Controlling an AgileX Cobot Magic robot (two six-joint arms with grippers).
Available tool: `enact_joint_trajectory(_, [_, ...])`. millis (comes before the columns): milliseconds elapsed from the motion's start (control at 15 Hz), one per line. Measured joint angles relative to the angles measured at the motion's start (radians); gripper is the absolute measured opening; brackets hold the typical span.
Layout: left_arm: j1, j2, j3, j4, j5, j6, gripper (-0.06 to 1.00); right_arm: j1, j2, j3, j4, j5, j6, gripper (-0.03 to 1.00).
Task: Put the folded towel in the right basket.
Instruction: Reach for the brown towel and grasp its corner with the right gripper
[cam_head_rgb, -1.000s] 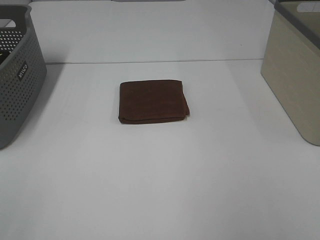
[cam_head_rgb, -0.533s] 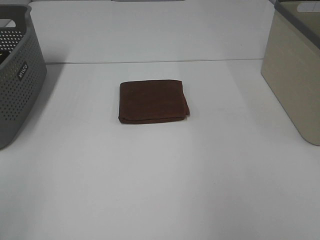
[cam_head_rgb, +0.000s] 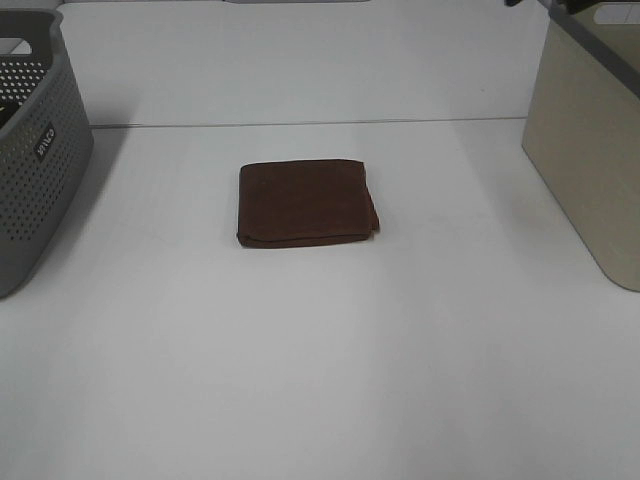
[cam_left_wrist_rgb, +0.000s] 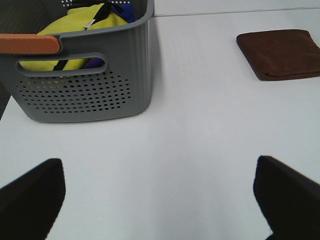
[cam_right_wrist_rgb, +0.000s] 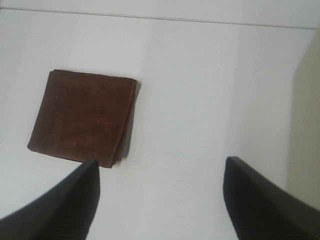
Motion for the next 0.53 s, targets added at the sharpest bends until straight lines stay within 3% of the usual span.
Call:
enact_joint_trajectory(200, [0.000, 0.000, 0.000, 0.000, 0.000, 0.000, 0.97, 0.064, 0.199, -0.127, 0.045, 0.057, 0.005, 0.67])
enact_joint_trajectory(533, [0.000, 0.000, 0.000, 0.000, 0.000, 0.000, 0.97, 0.068, 0.528, -0.255, 0.234, 0.135, -0.010, 0.67])
